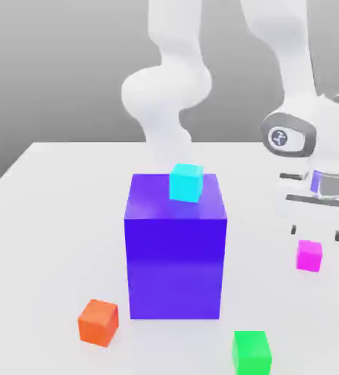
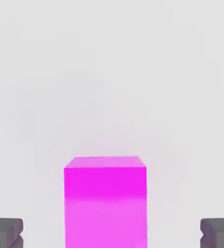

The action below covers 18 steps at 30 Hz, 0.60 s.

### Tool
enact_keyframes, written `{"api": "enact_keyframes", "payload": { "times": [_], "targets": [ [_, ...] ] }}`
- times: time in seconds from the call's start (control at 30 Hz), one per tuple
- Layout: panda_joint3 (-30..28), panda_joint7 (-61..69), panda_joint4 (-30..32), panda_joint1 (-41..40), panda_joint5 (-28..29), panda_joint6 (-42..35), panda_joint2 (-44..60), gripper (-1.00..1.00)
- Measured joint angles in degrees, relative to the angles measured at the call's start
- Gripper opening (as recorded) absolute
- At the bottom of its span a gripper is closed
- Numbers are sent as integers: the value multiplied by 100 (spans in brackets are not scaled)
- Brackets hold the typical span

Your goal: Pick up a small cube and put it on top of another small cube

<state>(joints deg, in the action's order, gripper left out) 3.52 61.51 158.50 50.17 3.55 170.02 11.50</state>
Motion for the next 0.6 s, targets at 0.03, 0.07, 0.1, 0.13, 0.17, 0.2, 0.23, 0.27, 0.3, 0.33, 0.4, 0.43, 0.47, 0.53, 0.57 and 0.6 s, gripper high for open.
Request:
{"api": "enact_keyframes", "payload": {
  "times": [0.03, 0.07, 0.1, 0.13, 0.17, 0.2, 0.23, 0.27, 0.3, 0.33, 0.4, 0.43, 0.47, 0.53, 0.57, 0.6],
  "targets": [
    [-69, -21, -37, 61, 33, 168, 206, 0],
    [-141, -48, -76, 124, 71, 335, 413, 0],
    [-192, -61, -104, 171, 91, 454, 561, -100],
    [-192, -61, -104, 171, 91, 454, 561, -100],
    [-192, -61, -104, 171, 90, 453, 561, -100],
    [-192, -60, -104, 171, 89, 449, 561, -100],
    [-192, -59, -104, 172, 88, 445, 560, -100],
    [-193, -58, -104, 172, 87, 440, 560, -100],
    [-218, -67, -118, 194, 100, 501, 634, -100],
    [-198, -58, -105, 177, 89, 448, 568, -100],
    [-106, -12, -46, 100, 26, 198, 259, -100],
    [-60, 33, -10, 69, -34, 45, 69, -100],
    [-24, 80, 28, 47, -96, -116, -130, -100],
    [20, 166, 106, 30, -210, -446, -539, -100],
    [-10, 112, 96, -4, -259, -590, -669, -100],
    [-65, -46, 28, -124, -304, -704, -711, -100]
  ]
}}
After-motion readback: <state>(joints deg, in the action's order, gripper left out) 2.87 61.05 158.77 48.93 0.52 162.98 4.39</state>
